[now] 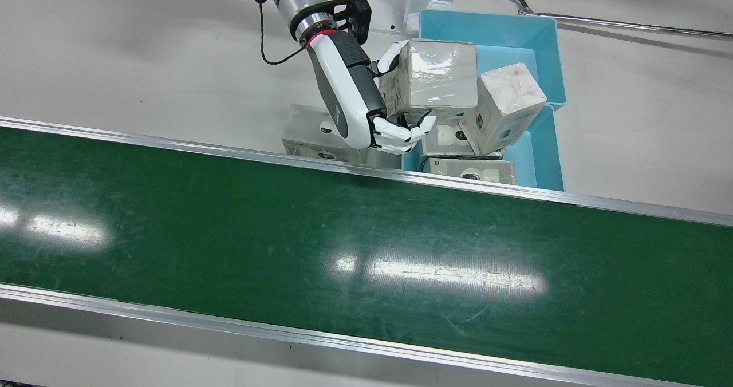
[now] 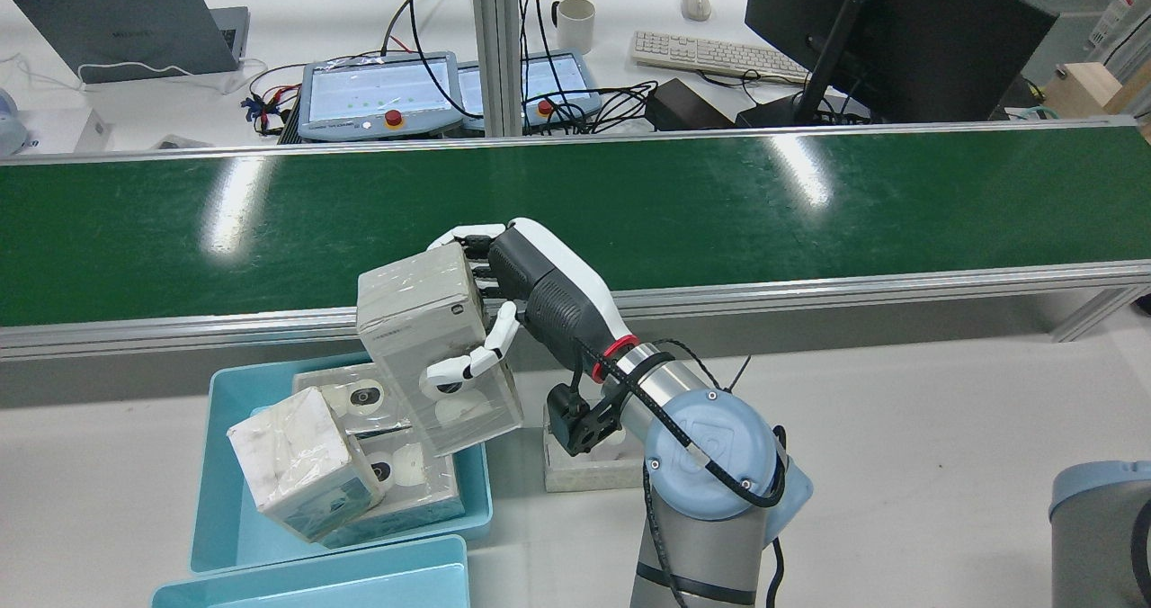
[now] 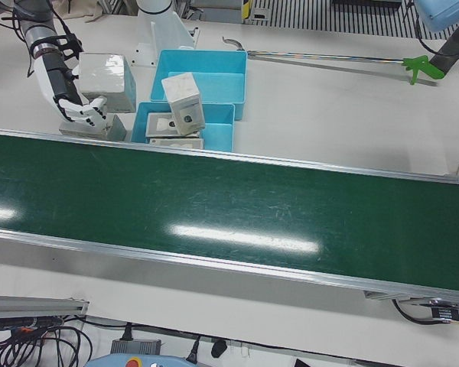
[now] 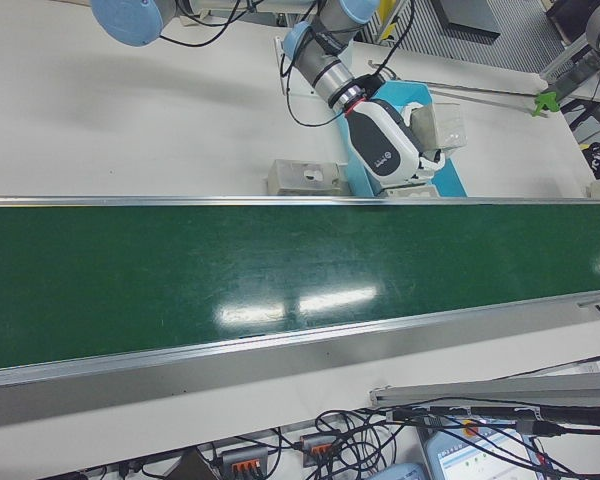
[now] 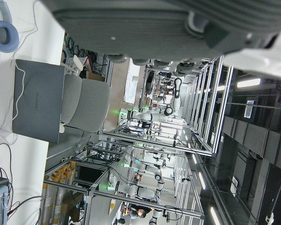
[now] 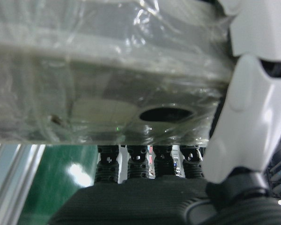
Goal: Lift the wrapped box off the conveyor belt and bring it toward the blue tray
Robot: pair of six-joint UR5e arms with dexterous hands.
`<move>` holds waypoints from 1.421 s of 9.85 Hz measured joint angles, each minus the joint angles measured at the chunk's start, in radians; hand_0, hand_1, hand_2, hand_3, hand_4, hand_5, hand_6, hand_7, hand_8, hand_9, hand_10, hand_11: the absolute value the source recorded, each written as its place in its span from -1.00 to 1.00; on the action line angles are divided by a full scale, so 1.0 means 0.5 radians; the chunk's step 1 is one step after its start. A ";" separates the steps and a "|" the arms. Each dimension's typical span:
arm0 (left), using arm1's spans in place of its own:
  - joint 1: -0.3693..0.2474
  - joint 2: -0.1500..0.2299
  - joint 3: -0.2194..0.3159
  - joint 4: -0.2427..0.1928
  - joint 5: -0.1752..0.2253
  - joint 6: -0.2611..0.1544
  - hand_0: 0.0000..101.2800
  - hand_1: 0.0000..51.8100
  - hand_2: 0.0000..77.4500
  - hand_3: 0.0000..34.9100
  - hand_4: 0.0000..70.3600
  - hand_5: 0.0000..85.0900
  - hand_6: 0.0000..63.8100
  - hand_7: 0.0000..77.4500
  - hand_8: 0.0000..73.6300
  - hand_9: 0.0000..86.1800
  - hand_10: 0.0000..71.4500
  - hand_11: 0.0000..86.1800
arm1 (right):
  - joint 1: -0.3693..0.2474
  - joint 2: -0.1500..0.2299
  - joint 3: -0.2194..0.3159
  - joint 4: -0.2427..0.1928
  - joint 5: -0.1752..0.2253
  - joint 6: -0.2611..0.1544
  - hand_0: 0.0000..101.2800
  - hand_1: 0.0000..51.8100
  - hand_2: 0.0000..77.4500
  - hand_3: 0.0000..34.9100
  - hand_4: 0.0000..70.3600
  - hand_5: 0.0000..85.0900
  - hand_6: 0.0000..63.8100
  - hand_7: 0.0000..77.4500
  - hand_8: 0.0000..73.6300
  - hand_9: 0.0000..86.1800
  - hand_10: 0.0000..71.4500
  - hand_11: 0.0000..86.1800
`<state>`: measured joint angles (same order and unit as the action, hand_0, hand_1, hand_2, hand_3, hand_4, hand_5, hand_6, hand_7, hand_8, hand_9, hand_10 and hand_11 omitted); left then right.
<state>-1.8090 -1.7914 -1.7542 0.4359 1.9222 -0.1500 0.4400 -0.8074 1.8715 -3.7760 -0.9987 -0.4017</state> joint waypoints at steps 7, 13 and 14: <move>0.000 0.000 0.000 0.000 0.000 0.000 -1.00 -1.00 -0.97 -1.00 -1.00 -0.97 -1.00 -0.99 -0.99 -1.00 -0.98 -0.99 | -0.100 0.034 -0.102 0.209 -0.021 -0.004 0.06 -0.49 -0.72 -0.63 -0.43 -0.19 -0.18 0.23 -0.33 0.05 -0.16 0.24; 0.000 0.000 0.000 0.000 0.000 0.000 -1.00 -1.00 -0.97 -1.00 -1.00 -0.97 -1.00 -0.99 -0.99 -1.00 -0.98 -1.00 | -0.093 0.008 0.030 0.200 -0.034 0.003 -0.02 -0.39 -0.75 0.06 -0.58 -0.71 -0.85 -0.46 -1.00 -0.94 -1.00 -0.97; 0.000 0.000 0.000 0.000 0.000 0.000 -1.00 -1.00 -0.99 -1.00 -1.00 -0.97 -1.00 -0.99 -0.99 -1.00 -0.98 -1.00 | -0.056 -0.025 0.119 0.187 -0.046 0.005 -0.02 -0.39 -0.75 0.06 -0.58 -0.71 -0.85 -0.46 -1.00 -0.94 -1.00 -0.97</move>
<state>-1.8089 -1.7914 -1.7541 0.4359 1.9222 -0.1500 0.4122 -0.8200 1.9310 -3.6824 -1.0218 -0.3993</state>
